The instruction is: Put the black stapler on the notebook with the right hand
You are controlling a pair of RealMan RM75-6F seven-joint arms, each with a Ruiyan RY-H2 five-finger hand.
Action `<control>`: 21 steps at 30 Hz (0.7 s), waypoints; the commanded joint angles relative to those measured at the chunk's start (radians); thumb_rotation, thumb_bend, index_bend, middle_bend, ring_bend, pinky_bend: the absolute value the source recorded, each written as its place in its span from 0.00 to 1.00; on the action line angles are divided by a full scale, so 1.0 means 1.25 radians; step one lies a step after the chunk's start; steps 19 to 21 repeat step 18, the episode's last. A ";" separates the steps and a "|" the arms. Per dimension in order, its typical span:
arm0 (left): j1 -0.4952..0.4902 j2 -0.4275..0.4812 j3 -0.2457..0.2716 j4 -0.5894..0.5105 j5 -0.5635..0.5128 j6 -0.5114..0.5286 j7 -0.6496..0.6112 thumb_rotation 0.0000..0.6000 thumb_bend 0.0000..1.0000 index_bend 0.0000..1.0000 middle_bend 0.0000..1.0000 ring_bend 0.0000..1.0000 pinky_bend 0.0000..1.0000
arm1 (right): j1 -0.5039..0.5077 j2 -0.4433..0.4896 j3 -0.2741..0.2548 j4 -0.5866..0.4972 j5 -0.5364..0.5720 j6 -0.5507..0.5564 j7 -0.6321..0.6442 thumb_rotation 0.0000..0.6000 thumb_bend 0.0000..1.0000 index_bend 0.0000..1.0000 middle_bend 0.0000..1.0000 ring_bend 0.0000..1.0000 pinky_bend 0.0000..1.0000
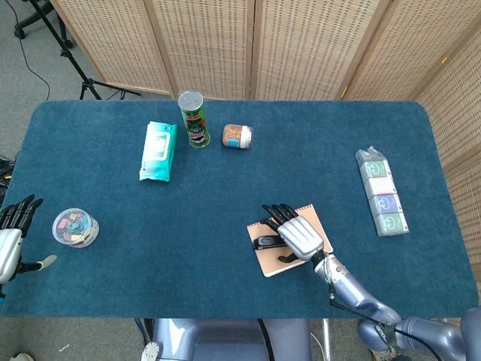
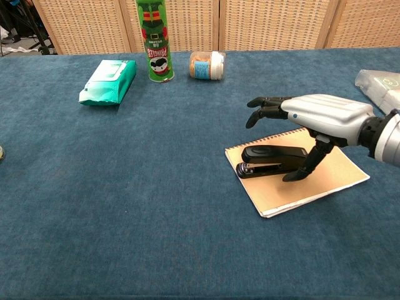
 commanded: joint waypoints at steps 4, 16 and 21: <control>0.002 0.002 0.003 -0.002 0.008 0.005 -0.003 1.00 0.00 0.00 0.00 0.00 0.00 | -0.031 0.092 0.003 -0.118 -0.034 0.069 -0.012 1.00 0.03 0.18 0.01 0.00 0.06; 0.022 0.003 0.007 0.005 0.039 0.054 -0.019 1.00 0.00 0.00 0.00 0.00 0.00 | -0.291 0.169 -0.066 -0.027 -0.141 0.481 0.010 1.00 0.00 0.03 0.00 0.00 0.00; 0.028 -0.005 0.005 0.010 0.038 0.068 -0.009 1.00 0.00 0.00 0.00 0.00 0.00 | -0.324 0.149 -0.067 0.024 -0.143 0.523 0.036 1.00 0.00 0.02 0.00 0.00 0.00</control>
